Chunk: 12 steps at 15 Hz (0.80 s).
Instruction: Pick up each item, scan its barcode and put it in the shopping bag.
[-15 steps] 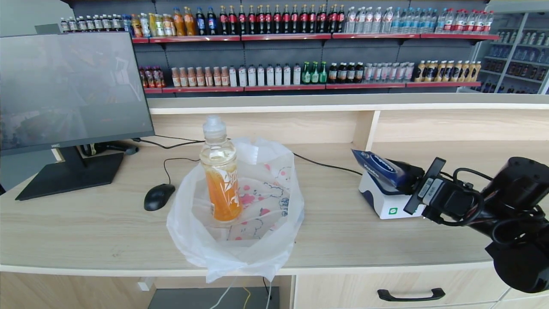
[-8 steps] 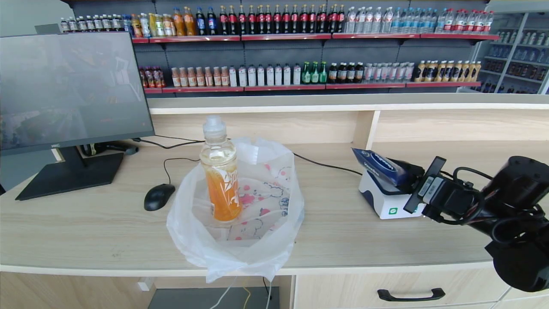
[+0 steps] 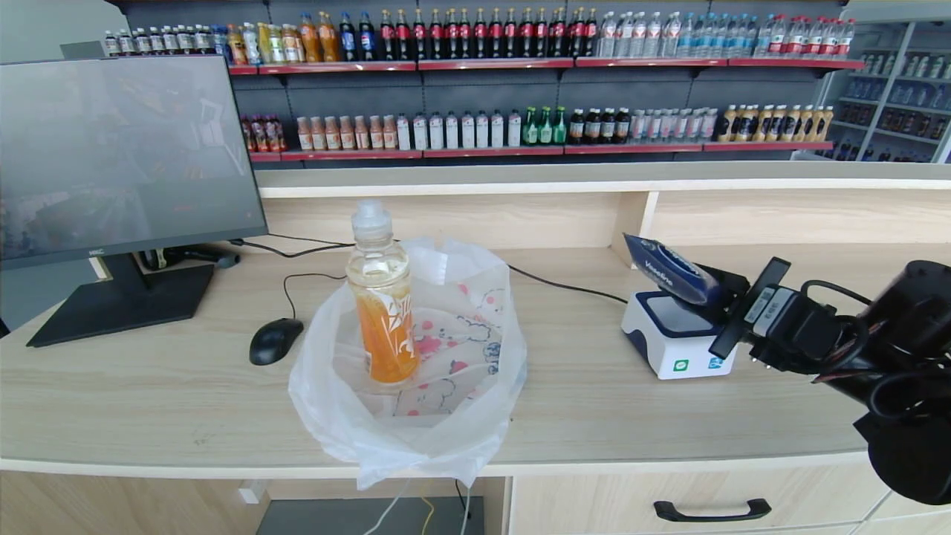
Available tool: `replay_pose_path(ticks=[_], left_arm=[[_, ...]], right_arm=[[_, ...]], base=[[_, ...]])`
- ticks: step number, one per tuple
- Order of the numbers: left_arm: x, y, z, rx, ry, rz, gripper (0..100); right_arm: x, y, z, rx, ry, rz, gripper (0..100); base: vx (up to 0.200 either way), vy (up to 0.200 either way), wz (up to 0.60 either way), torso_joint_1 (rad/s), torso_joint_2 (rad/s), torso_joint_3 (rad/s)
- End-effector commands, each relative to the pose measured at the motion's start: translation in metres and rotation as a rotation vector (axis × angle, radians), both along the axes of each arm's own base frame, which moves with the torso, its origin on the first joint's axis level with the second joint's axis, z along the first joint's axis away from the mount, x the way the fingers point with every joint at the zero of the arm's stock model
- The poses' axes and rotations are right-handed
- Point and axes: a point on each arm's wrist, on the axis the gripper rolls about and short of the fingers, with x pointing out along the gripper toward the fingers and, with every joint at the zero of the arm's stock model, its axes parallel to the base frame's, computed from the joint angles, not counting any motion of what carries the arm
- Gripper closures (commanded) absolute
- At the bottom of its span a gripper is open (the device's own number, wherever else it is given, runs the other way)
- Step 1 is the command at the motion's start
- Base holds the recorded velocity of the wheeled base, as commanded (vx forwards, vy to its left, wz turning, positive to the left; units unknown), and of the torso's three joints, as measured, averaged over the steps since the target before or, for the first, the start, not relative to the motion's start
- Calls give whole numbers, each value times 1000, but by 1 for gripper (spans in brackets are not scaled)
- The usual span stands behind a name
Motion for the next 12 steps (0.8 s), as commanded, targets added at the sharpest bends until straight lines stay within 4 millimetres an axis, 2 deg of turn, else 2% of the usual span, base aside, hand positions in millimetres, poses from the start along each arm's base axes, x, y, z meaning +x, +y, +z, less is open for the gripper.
replay_pose_path(ticks=[1,4,6,9,12], left_arm=[[0,0,0,0,0,0,0],[0,0,0,0,0,0,0],[0,0,0,0,0,0,0],[0,0,0,0,0,0,0],[0,0,0,0,0,0,0]], right_arm=[[-8,-1,19,47,-33,-10,100],[-20,-1,30,100,-34,-30,100],[-37,2,44,208,-17,-73,100],[-50,2,65,391,-13,-134,100],[-57,-2,71,540,23,-184,100]], base=[[0,0,0,0,0,0],[0,0,0,0,0,0],[0,0,0,0,0,0],[0,0,0,0,0,0],[0,0,0,0,0,0]])
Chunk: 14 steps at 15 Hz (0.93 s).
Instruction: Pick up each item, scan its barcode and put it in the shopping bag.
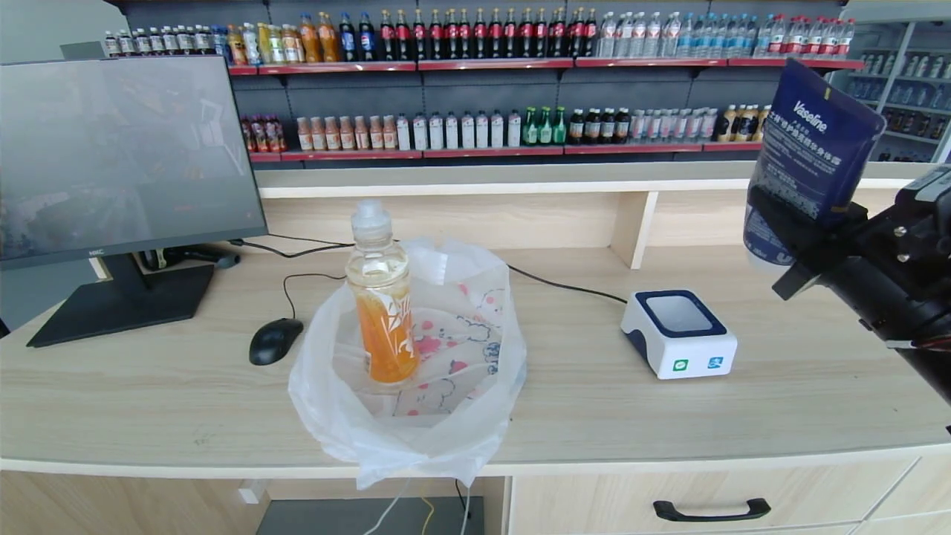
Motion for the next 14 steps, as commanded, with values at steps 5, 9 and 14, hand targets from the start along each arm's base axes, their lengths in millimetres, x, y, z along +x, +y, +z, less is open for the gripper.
replay_pose_path(ticks=[5,9,14], left_arm=[[0,0,0,0,0,0,0],[0,0,0,0,0,0,0],[0,0,0,0,0,2,0]], right_arm=[[-6,-4,-6,247,134,90,100],[-3,-8,-5,282,136,69,100],[-4,-9,-7,284,146,66,100]], base=[[0,0,0,0,0,0],[-150,0,0,11,2,3],[0,40,0,4,0,0]])
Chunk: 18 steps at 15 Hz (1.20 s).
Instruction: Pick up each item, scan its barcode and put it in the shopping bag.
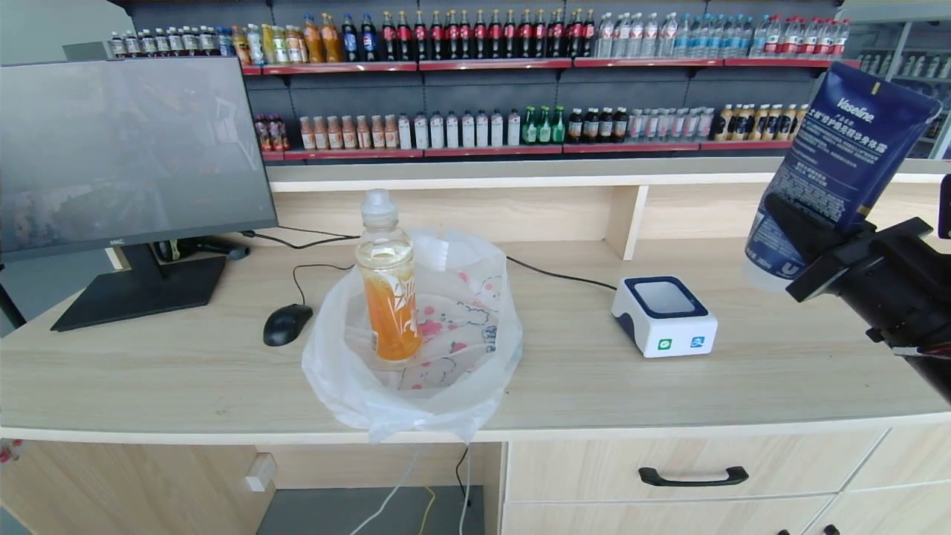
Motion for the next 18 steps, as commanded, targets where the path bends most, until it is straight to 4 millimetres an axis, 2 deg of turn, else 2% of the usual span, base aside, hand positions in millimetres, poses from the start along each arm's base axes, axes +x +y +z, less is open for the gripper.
replay_pose_path(ticks=[1,11,16,18], left_arm=[[0,0,0,0,0,0,0],[0,0,0,-3,0,2,0],[0,0,0,-2,0,0,0],[0,0,0,-2,0,0,0]], right_arm=[[2,1,0,0,-4,2,100],[4,-2,-5,-3,19,-12,100],[10,-1,-8,-3,30,-10,100],[18,10,-8,-2,27,34,100]], base=[[0,200,0,17,2,-2],[0,200,0,5,2,1],[0,0,0,0,0,0],[0,0,0,0,0,0]])
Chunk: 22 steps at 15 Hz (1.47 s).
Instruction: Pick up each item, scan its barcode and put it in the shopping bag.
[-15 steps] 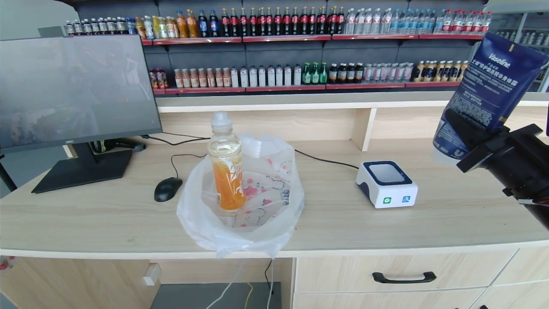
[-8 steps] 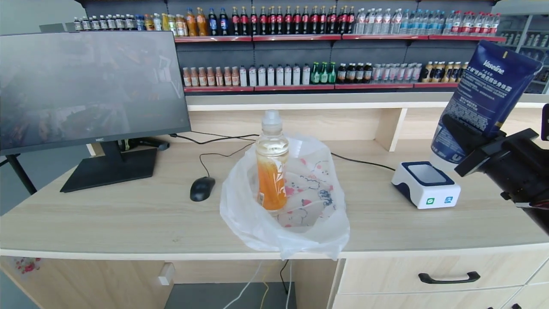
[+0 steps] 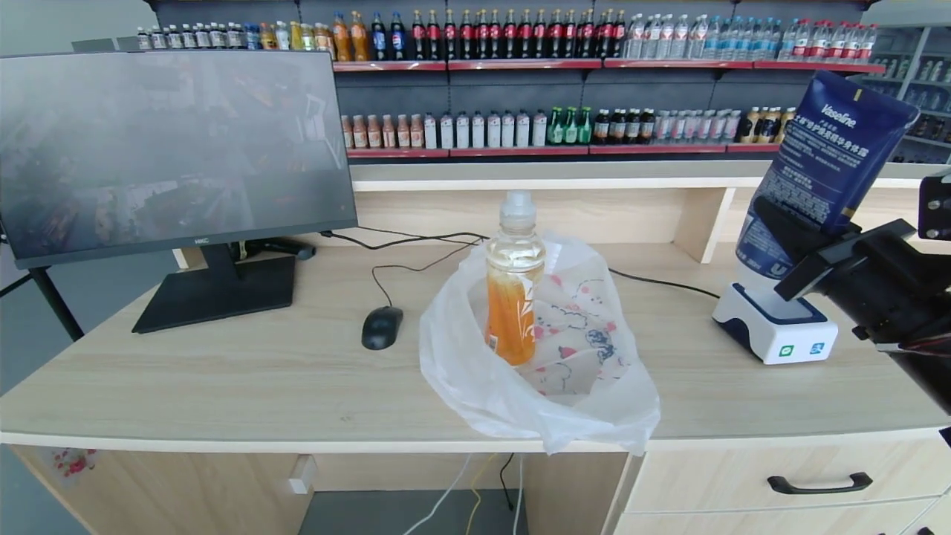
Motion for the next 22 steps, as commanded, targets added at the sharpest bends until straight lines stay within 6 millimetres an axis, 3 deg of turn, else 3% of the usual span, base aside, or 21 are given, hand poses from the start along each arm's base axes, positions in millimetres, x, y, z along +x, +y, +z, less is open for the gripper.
replay_pose_path(ticks=[1,4,7,13,22], left_arm=[[0,0,0,0,0,0,0],[0,0,0,1,0,0,0],[0,0,0,1,0,0,0],[0,0,0,-2,0,0,0],[0,0,0,-2,0,0,0]], right_arm=[[9,20,-4,5,12,76,100],[2,69,-14,6,58,266,100],[18,92,-23,1,75,320,100],[50,111,-58,-8,172,333,100],[72,116,-95,-34,262,318,100]], base=[[0,0,0,0,0,0],[0,0,0,0,0,0],[0,0,0,0,0,0],[0,0,0,0,0,0],[0,0,0,0,0,0]])
